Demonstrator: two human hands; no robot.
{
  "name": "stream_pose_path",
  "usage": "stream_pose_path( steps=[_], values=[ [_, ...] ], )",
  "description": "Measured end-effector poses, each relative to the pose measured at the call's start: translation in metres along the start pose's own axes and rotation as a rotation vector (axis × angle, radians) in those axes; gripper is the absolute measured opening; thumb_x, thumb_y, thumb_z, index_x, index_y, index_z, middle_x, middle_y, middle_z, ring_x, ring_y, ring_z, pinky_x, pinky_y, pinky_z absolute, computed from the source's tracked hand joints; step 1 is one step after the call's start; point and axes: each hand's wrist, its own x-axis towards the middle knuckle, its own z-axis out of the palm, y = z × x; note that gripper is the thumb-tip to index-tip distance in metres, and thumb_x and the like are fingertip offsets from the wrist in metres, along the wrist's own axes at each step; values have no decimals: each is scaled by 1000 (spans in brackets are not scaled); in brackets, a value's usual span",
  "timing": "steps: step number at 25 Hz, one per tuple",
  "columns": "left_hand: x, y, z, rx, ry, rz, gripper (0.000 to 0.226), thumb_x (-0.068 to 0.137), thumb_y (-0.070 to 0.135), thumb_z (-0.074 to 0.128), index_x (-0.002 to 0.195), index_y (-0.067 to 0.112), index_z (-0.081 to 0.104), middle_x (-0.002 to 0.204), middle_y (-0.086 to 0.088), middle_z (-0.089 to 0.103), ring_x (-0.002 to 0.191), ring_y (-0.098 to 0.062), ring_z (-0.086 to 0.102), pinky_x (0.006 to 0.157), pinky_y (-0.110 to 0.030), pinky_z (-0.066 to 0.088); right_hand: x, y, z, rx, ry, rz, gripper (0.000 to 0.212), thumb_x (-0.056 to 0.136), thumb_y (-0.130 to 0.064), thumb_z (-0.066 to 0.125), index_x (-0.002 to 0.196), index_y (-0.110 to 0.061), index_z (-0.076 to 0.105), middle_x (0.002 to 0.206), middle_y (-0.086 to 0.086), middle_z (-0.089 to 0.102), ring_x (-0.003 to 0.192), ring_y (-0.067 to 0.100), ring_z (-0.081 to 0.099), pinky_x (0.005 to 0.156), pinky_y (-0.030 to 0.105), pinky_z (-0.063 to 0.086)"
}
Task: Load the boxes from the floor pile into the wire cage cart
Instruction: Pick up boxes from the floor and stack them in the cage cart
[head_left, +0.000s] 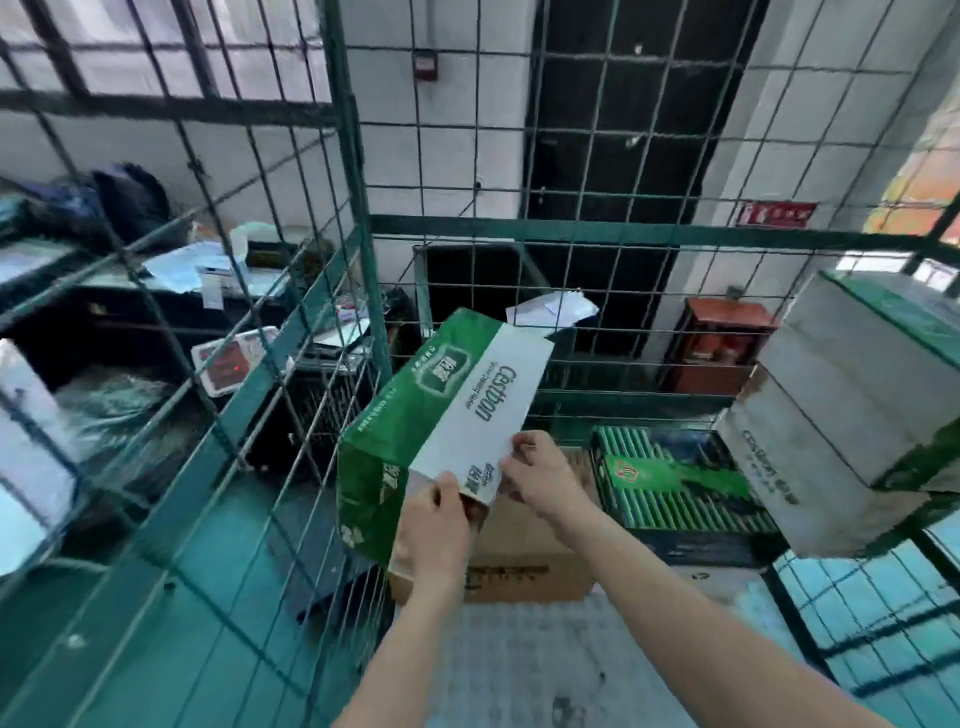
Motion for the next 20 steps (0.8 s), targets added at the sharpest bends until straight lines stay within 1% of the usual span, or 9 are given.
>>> stream_pose_path(
  steps=[3, 6, 9, 12, 14, 15, 17, 18, 20],
  values=[
    [17, -10, -1, -79, 25, -56, 51, 104, 29, 49, 70, -8, 57, 63, -12, 54, 59, -21, 47, 57, -33, 37, 16, -6, 20, -19, -39, -22, 37, 98, -11, 60, 133, -18, 48, 128, -8, 57, 120, 15, 59, 102, 38, 53],
    [33, -20, 1, -164, 15, -154, 47, 103, 28, 50, 64, 3, 54, 59, -12, 51, 57, -21, 45, 57, -37, 36, 35, -8, 27, -84, -55, -58, 43, 100, -10, 57, 141, -16, 46, 136, -7, 56, 123, 10, 54, 97, 26, 48],
    [44, -24, -1, -105, -86, -209, 48, 105, 27, 47, 62, 7, 55, 57, -7, 54, 55, -22, 49, 58, -38, 39, 54, -3, 32, -143, -81, -81, 46, 101, -8, 54, 146, -16, 44, 147, -5, 52, 130, 9, 49, 93, 20, 49],
    [50, -19, -23, 147, -49, 5, 43, 104, 29, 48, 66, 11, 58, 65, -4, 61, 63, -23, 55, 63, -36, 43, 67, -4, 37, -140, -151, -115, 45, 102, -8, 53, 145, -17, 44, 143, -8, 51, 123, 5, 50, 72, 10, 54],
    [59, -13, -46, 341, 128, 292, 24, 99, 30, 58, 78, 16, 60, 82, -1, 63, 81, -22, 57, 69, -33, 42, 78, -5, 37, -153, -183, -137, 44, 103, -12, 53, 144, -21, 44, 147, -9, 49, 125, 8, 53, 76, 19, 59],
    [68, -11, -56, 456, 167, 410, 16, 95, 34, 64, 94, 19, 65, 103, -1, 64, 101, -23, 57, 79, -34, 45, 82, -6, 37, -159, -195, -136, 44, 103, -14, 52, 144, -23, 44, 150, -7, 49, 126, 11, 55, 83, 29, 61],
    [90, -8, -68, 752, 17, 436, 63, 86, 62, 64, 139, 29, 54, 154, -4, 40, 145, -25, 31, 111, -46, 34, 87, -13, 34, -178, -221, -141, 44, 102, -18, 53, 144, -26, 43, 151, -3, 50, 124, 16, 60, 91, 43, 60],
    [100, -7, -70, 880, -86, 391, 87, 80, 80, 54, 153, 35, 38, 166, 0, 21, 154, -22, 13, 120, -49, 22, 85, -17, 32, -214, -235, -154, 46, 101, -22, 55, 145, -25, 42, 151, -3, 49, 124, 17, 59, 95, 44, 58],
    [111, -7, -68, 1037, -206, 335, 114, 63, 101, 22, 160, 40, 16, 170, 2, 0, 157, -19, -8, 124, -52, 4, 73, -23, 30, -364, -298, -224, 63, 96, -35, 64, 151, -20, 36, 152, -7, 40, 127, 13, 53, 103, 32, 48]
  ],
)
